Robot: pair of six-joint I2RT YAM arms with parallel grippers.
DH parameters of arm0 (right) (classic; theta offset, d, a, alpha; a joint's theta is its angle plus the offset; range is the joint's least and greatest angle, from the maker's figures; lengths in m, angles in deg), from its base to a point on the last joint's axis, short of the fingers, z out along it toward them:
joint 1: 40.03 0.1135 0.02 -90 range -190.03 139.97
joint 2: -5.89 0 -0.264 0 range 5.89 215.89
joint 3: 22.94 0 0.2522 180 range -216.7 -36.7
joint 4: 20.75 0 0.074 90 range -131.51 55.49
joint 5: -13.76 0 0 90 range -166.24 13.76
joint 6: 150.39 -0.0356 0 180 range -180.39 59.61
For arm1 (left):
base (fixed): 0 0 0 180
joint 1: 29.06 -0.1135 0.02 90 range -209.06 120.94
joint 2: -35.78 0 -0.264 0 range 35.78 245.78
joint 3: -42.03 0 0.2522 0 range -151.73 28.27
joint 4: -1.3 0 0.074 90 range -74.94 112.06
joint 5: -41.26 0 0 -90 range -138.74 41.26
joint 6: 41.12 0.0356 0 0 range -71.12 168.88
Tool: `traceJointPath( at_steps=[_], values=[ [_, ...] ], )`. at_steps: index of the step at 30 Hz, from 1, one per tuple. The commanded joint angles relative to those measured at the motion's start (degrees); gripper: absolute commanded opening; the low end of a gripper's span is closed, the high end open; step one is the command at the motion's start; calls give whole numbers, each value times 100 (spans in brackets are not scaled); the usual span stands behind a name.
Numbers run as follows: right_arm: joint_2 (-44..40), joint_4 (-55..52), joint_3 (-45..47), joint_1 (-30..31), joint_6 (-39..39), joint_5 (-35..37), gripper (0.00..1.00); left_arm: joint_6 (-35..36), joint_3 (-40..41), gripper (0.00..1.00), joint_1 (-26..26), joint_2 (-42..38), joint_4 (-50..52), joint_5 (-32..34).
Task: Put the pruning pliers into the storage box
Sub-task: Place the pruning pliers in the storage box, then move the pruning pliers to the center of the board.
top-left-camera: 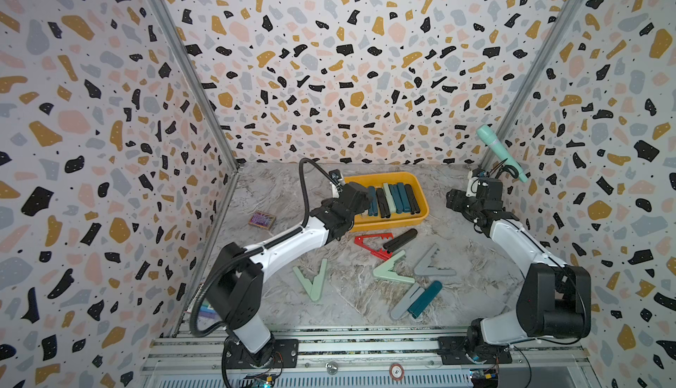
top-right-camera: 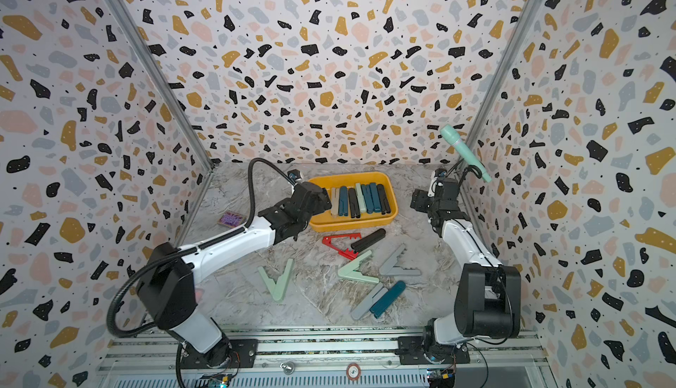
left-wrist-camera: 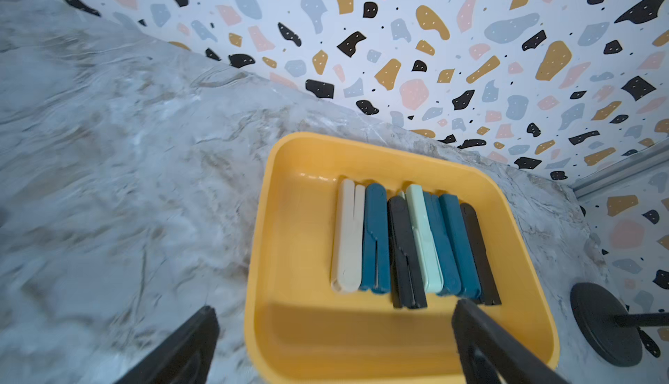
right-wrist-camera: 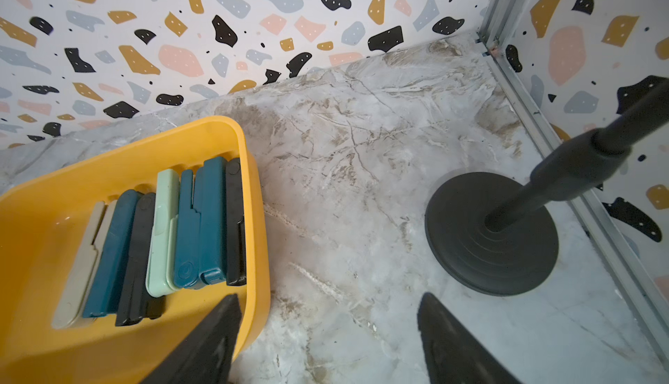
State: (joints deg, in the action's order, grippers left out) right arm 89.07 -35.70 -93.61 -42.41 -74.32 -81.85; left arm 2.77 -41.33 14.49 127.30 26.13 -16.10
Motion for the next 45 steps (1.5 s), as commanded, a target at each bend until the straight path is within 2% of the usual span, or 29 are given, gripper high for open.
traceJointPath(
  at_steps=[1, 4, 7, 10, 16, 20, 24, 33, 40, 45],
  values=[
    [-232, 92, -13, -27, -86, 15, 79, -1139, 921, 99, 281, -462, 1144, 706],
    [-233, 150, -5, -27, -125, 23, 79, -2216, 1702, 100, 657, -975, 1591, 619],
    [-207, 221, -14, -27, -126, -29, 80, -2957, 2279, 99, 913, -1240, 1923, 605],
    [-151, 199, -48, -26, -65, -19, 80, -3174, 2641, 100, 918, -1287, 2153, 509],
    [-100, 153, -36, -26, -29, 26, 80, -3066, 2957, 100, 913, -1300, 2197, 202],
    [-79, 138, -58, -27, -28, 42, 80, -3239, 3128, 100, 913, -1366, 2294, 74],
    [-39, 153, -74, -27, -34, 35, 80, -3305, 3426, 100, 917, -1553, 1864, -84],
    [-49, 112, -94, -27, -41, 64, 80, -2527, 3363, 99, 848, -1080, 1223, -448],
    [-92, 89, -93, -26, -40, 86, 80, -2288, 3505, 100, 674, -1017, 1052, -556],
    [-100, 89, -49, -24, -77, 65, 80, -2054, 3550, 95, 538, -962, 914, -577]
  ],
)
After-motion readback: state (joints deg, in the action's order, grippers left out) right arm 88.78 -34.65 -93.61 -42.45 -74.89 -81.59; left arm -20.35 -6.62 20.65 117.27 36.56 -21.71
